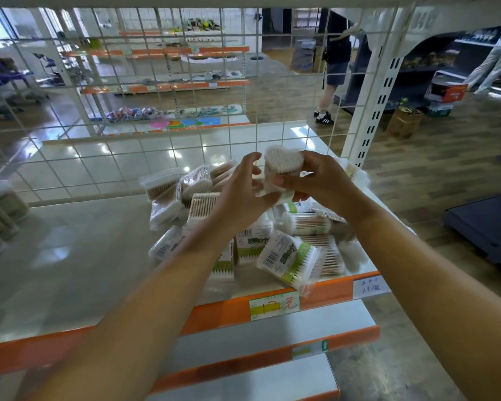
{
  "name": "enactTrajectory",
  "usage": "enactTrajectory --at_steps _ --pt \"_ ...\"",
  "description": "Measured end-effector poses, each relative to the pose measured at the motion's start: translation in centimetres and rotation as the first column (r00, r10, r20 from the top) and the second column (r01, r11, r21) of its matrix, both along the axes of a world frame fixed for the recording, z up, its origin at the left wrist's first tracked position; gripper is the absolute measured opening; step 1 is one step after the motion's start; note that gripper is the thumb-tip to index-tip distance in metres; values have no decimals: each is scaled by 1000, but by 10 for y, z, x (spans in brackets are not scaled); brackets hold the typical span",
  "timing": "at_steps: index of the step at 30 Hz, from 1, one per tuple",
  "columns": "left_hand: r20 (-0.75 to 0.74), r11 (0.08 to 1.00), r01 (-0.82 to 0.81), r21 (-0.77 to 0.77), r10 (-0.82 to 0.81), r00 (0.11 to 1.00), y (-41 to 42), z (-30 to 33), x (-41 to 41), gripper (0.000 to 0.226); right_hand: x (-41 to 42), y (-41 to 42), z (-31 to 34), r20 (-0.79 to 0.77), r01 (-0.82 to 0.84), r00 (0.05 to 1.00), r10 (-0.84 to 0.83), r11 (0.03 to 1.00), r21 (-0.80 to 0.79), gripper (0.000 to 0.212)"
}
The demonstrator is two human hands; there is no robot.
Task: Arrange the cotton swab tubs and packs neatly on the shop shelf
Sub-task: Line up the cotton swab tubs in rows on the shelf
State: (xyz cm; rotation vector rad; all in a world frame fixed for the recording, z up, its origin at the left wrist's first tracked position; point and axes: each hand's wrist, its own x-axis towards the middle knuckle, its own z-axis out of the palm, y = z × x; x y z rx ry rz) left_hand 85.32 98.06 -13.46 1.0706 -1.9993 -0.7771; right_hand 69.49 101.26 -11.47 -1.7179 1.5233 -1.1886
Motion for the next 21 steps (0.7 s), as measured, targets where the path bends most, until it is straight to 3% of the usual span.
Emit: enactTrajectory --at_steps 6,10,15,21 --pt "-185 993 -94 -77 79 980 22 -13 16 67 33 5 5 143 -58 988 57 998 2 33" --pt "-262 971 -229 -73 203 943 27 -23 36 60 62 6 2 129 -115 985 114 993 3 33" --pt "-268 941 -334 -59 308 913 27 -28 76 52 107 -1 -1 106 -147 983 147 989 -12 35" --pt "-248 885 -434 -170 388 888 10 -35 140 56 168 -26 -13 43 -164 985 165 986 -31 54"
